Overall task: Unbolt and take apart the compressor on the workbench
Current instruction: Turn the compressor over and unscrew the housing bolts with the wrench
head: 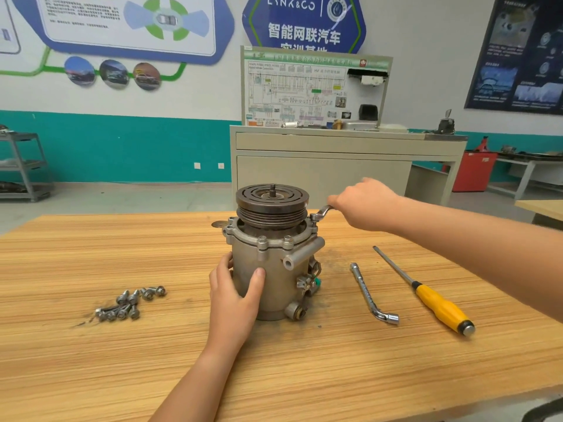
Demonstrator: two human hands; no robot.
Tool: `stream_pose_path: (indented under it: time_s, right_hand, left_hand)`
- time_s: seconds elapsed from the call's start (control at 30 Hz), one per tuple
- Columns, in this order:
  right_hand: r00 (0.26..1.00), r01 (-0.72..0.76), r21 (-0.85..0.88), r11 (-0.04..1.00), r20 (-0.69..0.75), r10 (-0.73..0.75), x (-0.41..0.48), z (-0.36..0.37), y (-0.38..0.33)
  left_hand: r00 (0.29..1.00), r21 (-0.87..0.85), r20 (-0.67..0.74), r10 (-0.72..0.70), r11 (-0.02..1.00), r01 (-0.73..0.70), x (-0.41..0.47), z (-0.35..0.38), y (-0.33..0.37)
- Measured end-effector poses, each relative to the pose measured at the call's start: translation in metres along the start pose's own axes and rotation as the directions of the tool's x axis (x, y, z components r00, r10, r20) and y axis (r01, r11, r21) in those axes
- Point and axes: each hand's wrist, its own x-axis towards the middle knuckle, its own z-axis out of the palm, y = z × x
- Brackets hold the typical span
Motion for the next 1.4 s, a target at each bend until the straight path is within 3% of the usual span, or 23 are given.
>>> stream_pose_path:
  time_s: [0.13,0.27,0.37,0.43,0.57,0.73,1.03,1.27,1.4]
  right_hand:
    - [0.977,-0.058,0.139,0.989,-0.193,0.085,0.025,0.026,-0.018]
    - [0.955,-0.110,0.308,0.945,-0.230,0.186,0.022,0.027,-0.017]
    - [0.879,-0.186,0.571,0.800,-0.267,0.395,0.003,0.018,-0.014]
    - [0.854,-0.188,0.644,0.741,-0.266,0.448,-0.013,0.012,-0.015]
    - [0.935,-0.258,0.468,0.845,-0.098,0.340,-0.045,0.004,-0.021]
    - [0.955,-0.296,0.309,0.904,0.062,0.291,-0.053,-0.008,-0.033]
    - [0.982,-0.128,-0.035,0.991,0.134,0.132,-0.029,-0.043,-0.040]
    - [0.981,-0.055,-0.075,0.996,0.183,0.068,-0.031,-0.034,-0.023]
    - [0.990,-0.033,-0.145,0.989,0.132,0.052,-0.019,-0.026,-0.011]
  left_hand:
    - [1.000,-0.004,0.005,-0.004,1.000,0.004,0.000,-0.001,0.001]
    - [1.000,-0.012,0.014,-0.009,1.000,0.009,-0.001,-0.002,0.001]
    - [1.000,-0.009,0.012,-0.006,1.000,0.006,-0.001,-0.002,0.002]
    - [1.000,-0.004,0.009,-0.007,1.000,0.007,-0.001,-0.003,0.002]
    - [1.000,-0.001,0.010,-0.012,1.000,0.012,-0.001,-0.002,0.003]
    - [1.000,-0.011,0.009,-0.015,1.000,0.015,-0.001,-0.002,0.003]
    - [1.000,-0.024,0.016,-0.020,1.000,0.020,-0.002,-0.002,0.004]
    - [0.999,-0.025,0.026,-0.032,0.999,0.032,-0.003,-0.002,0.004]
    - [0.999,-0.021,0.019,-0.026,0.999,0.027,-0.002,-0.002,0.004]
